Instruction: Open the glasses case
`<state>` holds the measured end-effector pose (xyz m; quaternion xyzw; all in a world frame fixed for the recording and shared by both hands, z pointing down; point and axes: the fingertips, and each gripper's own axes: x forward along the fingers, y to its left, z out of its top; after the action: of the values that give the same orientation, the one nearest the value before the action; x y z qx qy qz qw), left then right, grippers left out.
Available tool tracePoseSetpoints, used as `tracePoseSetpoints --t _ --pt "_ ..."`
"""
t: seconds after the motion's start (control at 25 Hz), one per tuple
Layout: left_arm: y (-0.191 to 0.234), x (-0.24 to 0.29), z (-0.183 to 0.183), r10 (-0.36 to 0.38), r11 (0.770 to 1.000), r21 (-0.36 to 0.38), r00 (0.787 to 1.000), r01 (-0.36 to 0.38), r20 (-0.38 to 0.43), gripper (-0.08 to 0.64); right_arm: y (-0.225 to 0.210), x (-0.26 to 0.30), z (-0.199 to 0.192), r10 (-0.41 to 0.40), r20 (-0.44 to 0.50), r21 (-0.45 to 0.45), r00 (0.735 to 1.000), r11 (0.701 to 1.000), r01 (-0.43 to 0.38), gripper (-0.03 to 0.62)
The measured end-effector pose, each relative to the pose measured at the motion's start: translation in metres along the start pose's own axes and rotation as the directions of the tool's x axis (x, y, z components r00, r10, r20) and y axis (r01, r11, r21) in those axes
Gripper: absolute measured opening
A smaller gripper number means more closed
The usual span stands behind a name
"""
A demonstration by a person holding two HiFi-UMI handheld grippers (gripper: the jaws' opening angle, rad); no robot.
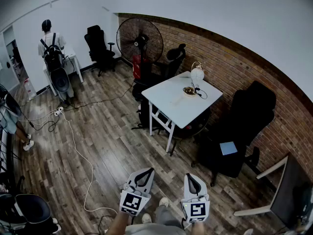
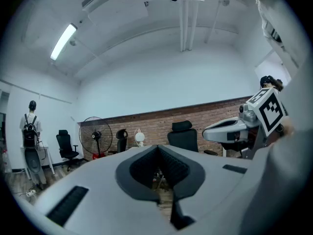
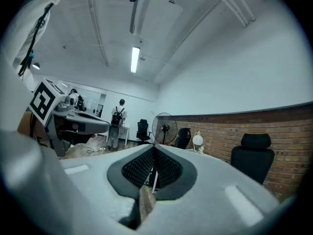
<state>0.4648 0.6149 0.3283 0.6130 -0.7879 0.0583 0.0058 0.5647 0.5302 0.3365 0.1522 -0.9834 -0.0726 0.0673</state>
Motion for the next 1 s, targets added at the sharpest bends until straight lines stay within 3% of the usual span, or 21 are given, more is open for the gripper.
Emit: tracePoseSetpoints --t 0.44,0.56,1.0 --pt "0.017 0.054 -0.005 0.022 1.0 -0.003 1.0 -0.022 -0.02 0.002 -0.031 0.049 -0.015 0.01 -0.029 0.009 1.0 1.0 -0.01 0.006" --pt "0.028 0.081 -0.009 0.034 0.999 -0.004 0.999 -0.034 -0.028 0.002 -0.048 0.079 -0.014 0.057 0.016 -0.018 0.998 0.998 -0.057 0.006" --pt "0.071 0.166 0.005 0.135 0.991 -0.011 0.99 -0.136 -0.032 0.002 -0.103 0.17 -0.002 0.197 0.015 -0.067 0.98 0.978 -0.196 0.006"
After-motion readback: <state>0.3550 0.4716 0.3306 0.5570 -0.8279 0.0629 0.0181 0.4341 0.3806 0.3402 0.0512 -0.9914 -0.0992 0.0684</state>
